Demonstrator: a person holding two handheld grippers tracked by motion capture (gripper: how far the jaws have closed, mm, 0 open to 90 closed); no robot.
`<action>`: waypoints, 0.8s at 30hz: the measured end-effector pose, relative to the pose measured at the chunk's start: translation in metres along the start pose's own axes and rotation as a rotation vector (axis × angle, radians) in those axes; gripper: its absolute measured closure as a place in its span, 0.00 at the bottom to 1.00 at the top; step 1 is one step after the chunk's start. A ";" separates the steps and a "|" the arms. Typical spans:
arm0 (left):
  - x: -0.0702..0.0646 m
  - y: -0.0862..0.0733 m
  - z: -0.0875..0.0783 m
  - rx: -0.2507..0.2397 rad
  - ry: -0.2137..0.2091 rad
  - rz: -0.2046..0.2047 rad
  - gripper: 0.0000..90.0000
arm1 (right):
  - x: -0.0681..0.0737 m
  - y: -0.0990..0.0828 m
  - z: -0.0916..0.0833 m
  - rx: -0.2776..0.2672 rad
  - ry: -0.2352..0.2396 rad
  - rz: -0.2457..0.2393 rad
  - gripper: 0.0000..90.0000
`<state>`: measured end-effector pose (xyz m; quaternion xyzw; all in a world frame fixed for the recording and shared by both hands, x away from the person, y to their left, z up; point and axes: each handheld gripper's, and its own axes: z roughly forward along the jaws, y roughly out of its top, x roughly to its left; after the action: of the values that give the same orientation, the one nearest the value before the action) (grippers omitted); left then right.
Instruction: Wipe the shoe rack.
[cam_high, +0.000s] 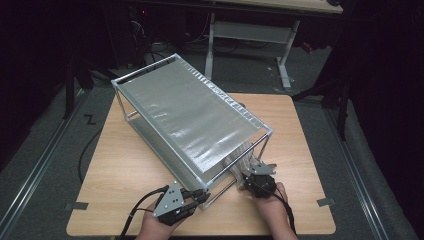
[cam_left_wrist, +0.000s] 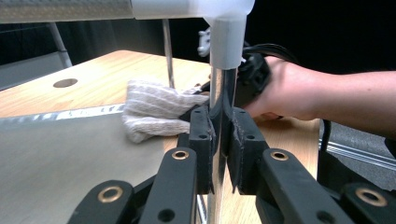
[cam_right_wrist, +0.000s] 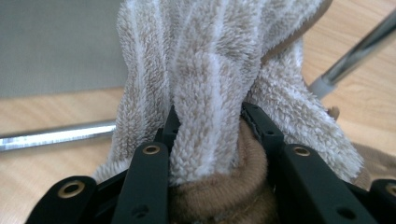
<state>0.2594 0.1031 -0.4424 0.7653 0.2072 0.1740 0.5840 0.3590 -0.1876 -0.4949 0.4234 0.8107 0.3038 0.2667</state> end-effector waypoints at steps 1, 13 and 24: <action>-0.001 -0.001 -0.002 -0.002 0.007 0.003 0.90 | 0.000 -0.002 -0.002 -0.004 -0.001 0.000 0.73; -0.003 -0.004 -0.005 -0.016 0.023 0.002 0.90 | -0.004 0.023 0.025 -0.005 -0.015 0.015 0.73; 0.009 -0.009 -0.015 -0.031 0.083 -0.023 0.90 | -0.002 0.004 0.006 -0.019 -0.009 -0.007 0.74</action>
<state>0.2582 0.1220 -0.4470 0.7459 0.2371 0.2021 0.5888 0.3664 -0.1858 -0.4962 0.4192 0.8083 0.3085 0.2753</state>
